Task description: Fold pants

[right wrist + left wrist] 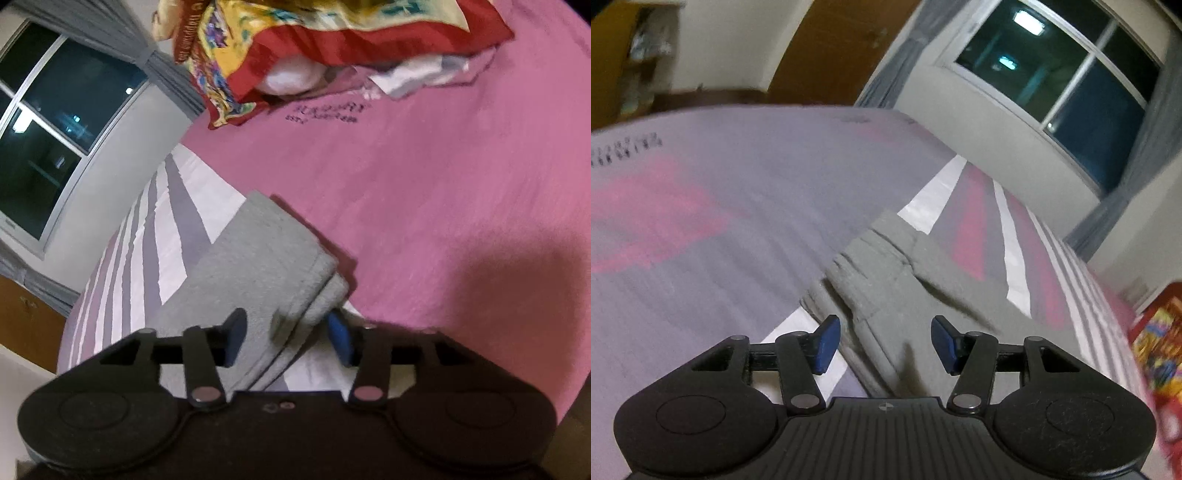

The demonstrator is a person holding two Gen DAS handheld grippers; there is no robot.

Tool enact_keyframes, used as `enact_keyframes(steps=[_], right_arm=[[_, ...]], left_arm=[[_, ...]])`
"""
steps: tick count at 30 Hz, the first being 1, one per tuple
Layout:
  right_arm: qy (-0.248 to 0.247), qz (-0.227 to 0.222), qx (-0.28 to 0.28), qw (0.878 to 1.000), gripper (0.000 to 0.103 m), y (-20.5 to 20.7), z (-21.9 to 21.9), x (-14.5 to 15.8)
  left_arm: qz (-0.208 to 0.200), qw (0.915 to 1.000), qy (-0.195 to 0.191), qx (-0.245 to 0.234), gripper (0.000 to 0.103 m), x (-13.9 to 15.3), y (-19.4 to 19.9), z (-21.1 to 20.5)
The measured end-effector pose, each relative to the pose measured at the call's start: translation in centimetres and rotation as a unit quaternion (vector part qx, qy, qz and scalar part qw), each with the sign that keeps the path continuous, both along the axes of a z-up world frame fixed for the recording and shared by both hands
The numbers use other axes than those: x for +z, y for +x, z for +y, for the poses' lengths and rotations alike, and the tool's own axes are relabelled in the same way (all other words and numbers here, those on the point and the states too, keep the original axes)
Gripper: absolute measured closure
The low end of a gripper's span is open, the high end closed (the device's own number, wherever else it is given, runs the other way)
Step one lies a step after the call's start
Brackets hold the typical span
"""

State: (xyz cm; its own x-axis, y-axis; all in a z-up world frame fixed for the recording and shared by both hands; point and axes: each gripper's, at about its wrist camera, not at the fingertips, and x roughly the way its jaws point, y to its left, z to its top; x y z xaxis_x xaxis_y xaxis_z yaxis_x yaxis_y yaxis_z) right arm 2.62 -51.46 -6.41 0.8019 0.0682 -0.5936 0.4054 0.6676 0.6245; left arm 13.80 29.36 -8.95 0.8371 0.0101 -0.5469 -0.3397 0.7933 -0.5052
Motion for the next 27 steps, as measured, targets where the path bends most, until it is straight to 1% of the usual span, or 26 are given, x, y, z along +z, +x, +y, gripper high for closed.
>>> enact_keyframes(steps=[1,2,3,5,6,7,8,9,11,12,13,14,15,16,17,19,20,22,23,25,26,27], right_arm=[[-0.004,0.000,0.002,1.000,0.048,0.0,0.2,0.1],[-0.007,0.002,0.005,1.000,0.047,0.2,0.5,0.0],[-0.010,0.005,0.008,1.000,0.047,0.4,0.8,-0.1],[-0.010,0.006,0.010,1.000,0.047,0.6,1.1,-0.2],[-0.010,0.006,0.008,1.000,0.047,0.7,1.2,-0.3],[-0.009,0.005,0.007,1.000,0.046,0.7,1.2,-0.4],[-0.009,0.005,0.008,1.000,0.046,0.8,1.2,-0.5],[-0.008,0.006,0.008,1.000,0.046,0.9,1.1,-0.6],[-0.009,0.006,0.008,1.000,0.046,0.8,1.0,-0.3],[-0.017,0.003,0.007,1.000,0.046,0.7,1.1,0.1],[-0.037,-0.002,0.005,0.999,0.045,0.4,1.3,0.7],[-0.054,-0.008,0.002,0.999,0.044,0.2,1.4,1.1],[-0.069,-0.017,-0.001,0.997,0.044,0.0,1.5,1.6],[-0.078,-0.026,-0.001,0.997,0.044,-0.1,1.5,1.9],[-0.083,-0.032,-0.002,0.996,0.043,0.0,1.5,2.1],[-0.094,-0.036,-0.002,0.995,0.043,0.7,1.8,2.5],[-0.093,-0.037,0.002,0.995,0.043,1.2,2.0,2.5],[-0.106,-0.039,0.012,0.993,0.043,2.3,3.0,2.6],[-0.116,-0.040,0.019,0.992,0.043,2.9,3.5,2.7],[-0.124,-0.046,0.042,0.990,0.043,4.2,4.2,2.5],[-0.122,-0.045,0.053,0.990,0.044,4.9,4.3,2.3],[-0.114,-0.038,0.058,0.991,0.043,5.7,3.9,1.8]], left_arm=[[0.003,0.9999,-0.011,-0.009,0.049,-0.2,0.5,0.3],[0.017,0.9997,-0.010,-0.015,0.076,-0.4,1.2,0.5],[0.035,0.9993,0.000,-0.011,0.087,-0.4,1.7,0.6],[0.029,0.9996,0.000,0.006,0.087,-0.2,1.7,1.1],[0.052,0.9983,0.021,0.013,0.087,-0.6,2.1,0.9],[0.078,0.9963,0.035,0.009,0.087,-1.4,2.6,0.7],[0.084,0.9955,0.042,0.004,0.086,-1.5,2.7,0.5],[0.085,0.9951,0.051,-0.002,0.086,-1.1,2.6,0.2],[0.071,0.9955,0.062,-0.010,0.084,0.1,1.8,0.0],[0.061,0.9957,0.070,-0.002,0.078,0.8,1.1,-0.1],[0.054,0.9949,0.083,0.016,0.072,1.5,0.5,0.1],[0.042,0.9940,0.096,0.032,0.058,2.2,-0.1,0.0],[0.025,0.9940,0.102,0.031,0.055,2.9,-0.1,0.0],[0.011,0.9943,0.105,0.016,0.055,3.4,0.1,-0.3],[0.005,0.9941,0.108,-0.010,0.055,3.8,0.9,-1.0],[0.000,0.9919,0.109,-0.065,0.055,4.1,3.0,-2.8],[0.006,0.9886,0.115,-0.097,0.055,3.9,4.5,-4.0],[0.022,0.9819,0.131,-0.135,0.054,3.1,7.0,-6.0],[0.034,0.9797,0.132,-0.147,0.052,2.2,8.5,-6.8],[0.068,0.9777,0.122,-0.157,0.050,0.1,10.9,-7.3],[0.096,0.9746,0.125,-0.159,0.048,-0.9,11.9,-7.5],[0.109,0.9714,0.134,-0.163,0.048,-1.6,12.4,-7.7]])
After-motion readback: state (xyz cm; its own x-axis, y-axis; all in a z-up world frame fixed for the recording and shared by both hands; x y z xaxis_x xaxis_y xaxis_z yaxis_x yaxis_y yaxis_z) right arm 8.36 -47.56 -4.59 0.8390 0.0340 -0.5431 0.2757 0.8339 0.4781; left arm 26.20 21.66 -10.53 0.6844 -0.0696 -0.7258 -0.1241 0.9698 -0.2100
